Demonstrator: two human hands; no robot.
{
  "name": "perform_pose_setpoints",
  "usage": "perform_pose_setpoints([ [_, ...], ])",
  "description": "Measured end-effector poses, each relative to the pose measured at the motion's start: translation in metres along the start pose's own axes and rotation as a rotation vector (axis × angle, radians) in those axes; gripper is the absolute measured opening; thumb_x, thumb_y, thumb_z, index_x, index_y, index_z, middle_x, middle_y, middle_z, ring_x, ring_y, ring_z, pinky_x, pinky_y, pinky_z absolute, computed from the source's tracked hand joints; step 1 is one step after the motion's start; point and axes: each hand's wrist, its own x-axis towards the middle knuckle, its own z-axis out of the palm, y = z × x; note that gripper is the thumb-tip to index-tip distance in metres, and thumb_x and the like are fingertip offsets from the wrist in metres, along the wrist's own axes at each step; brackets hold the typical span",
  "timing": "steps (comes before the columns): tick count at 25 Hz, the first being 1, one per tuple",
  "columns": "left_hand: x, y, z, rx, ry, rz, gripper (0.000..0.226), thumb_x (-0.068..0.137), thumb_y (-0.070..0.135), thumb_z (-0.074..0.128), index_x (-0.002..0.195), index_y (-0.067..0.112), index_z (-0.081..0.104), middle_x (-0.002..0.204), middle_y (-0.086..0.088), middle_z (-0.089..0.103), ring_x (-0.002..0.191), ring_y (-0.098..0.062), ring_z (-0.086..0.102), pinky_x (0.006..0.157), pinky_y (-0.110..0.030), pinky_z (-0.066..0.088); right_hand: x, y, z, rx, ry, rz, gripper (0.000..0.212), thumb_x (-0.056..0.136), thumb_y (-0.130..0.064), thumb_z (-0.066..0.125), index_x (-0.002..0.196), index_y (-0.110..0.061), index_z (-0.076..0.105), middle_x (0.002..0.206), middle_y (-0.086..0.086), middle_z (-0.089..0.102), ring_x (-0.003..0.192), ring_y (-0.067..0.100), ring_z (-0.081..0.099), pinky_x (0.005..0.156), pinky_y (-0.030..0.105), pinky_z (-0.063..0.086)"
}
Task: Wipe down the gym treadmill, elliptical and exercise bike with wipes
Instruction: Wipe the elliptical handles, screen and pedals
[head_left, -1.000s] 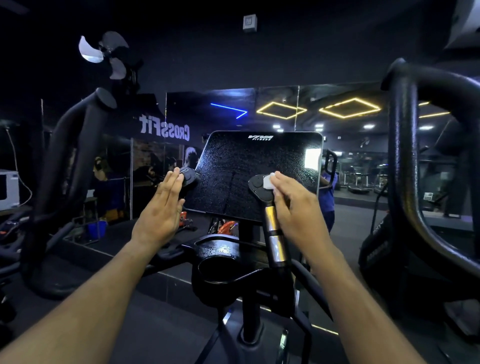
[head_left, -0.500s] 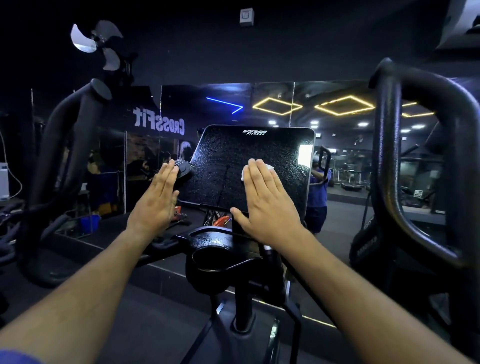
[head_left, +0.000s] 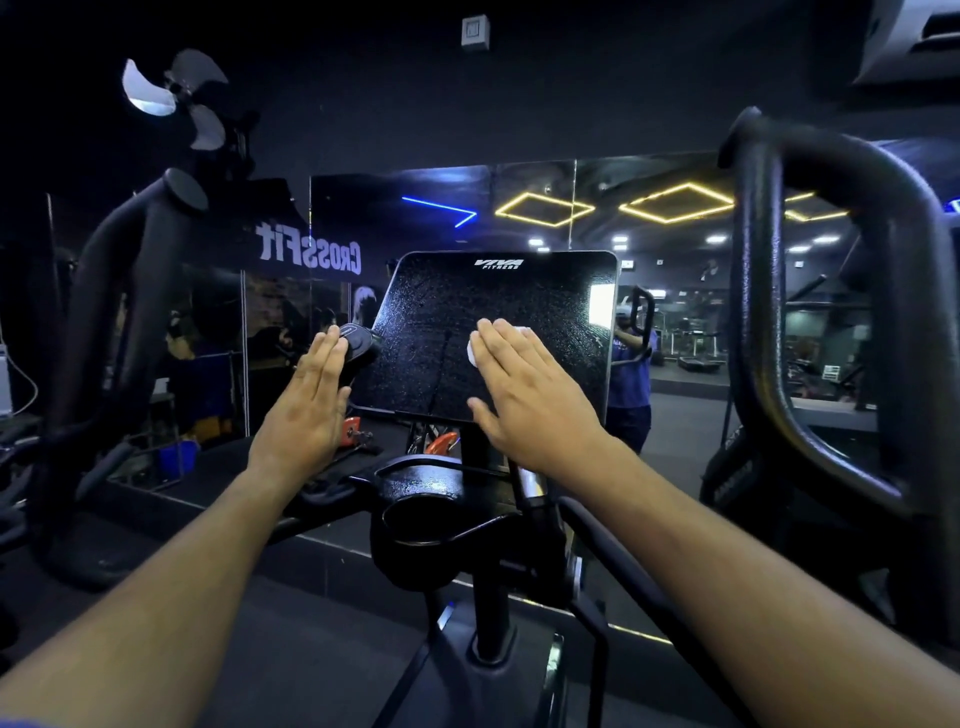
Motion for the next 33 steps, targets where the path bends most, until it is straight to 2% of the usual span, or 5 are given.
perform_pose_setpoints([
  [10,-0.002,0.001,-0.002,0.031,-0.028,0.013,0.058,0.107,0.019,0.022,0.157,-0.007,0.012,0.166,-0.021,0.013,0.157,-0.03,0.01,0.127,-0.043,0.018,-0.155,-0.046,0.015,0.135,0.025,0.003,0.075,0.094,-0.025,0.058,0.156,0.0,0.024,0.167,0.013,0.013,0.155,0.03,0.01,0.119,0.048,0.032],
  [17,-0.003,-0.002,-0.001,-0.075,-0.031,-0.017,0.058,0.107,0.018,0.028,0.159,-0.002,0.012,0.168,-0.018,0.012,0.157,-0.027,0.009,0.127,-0.044,0.02,-0.057,-0.022,0.002,0.165,0.033,0.09,0.066,0.102,-0.019,0.046,0.157,0.003,0.016,0.166,0.018,0.009,0.156,0.027,0.0,0.127,0.04,0.012],
  [22,-0.002,0.0,-0.005,-0.141,-0.03,-0.024,0.055,0.108,0.017,0.029,0.159,0.0,0.015,0.168,-0.015,0.012,0.157,-0.023,0.007,0.128,-0.032,0.01,-0.111,-0.042,0.012,0.316,0.195,0.057,0.066,0.09,0.019,0.05,0.152,0.004,0.033,0.162,0.015,0.026,0.154,0.026,0.018,0.123,0.044,0.027],
  [28,-0.003,0.005,-0.016,-0.247,-0.103,-0.111,0.063,0.106,0.012,0.043,0.161,0.01,0.014,0.17,-0.005,0.008,0.157,-0.016,0.002,0.127,-0.043,0.015,-0.16,-0.036,-0.008,0.555,0.261,0.164,0.036,0.105,-0.019,0.043,0.131,-0.009,0.066,0.141,0.0,0.059,0.132,0.007,0.053,0.108,0.033,0.047],
  [33,-0.022,0.062,-0.052,-0.398,-0.06,-0.321,0.06,0.104,0.016,0.052,0.158,0.011,0.026,0.167,-0.004,0.021,0.157,-0.018,0.01,0.127,-0.046,0.013,-0.18,-0.021,-0.062,0.706,0.227,0.365,0.03,0.086,0.004,0.065,0.107,-0.017,0.073,0.106,-0.011,0.07,0.098,0.002,0.066,0.087,0.026,0.054],
])
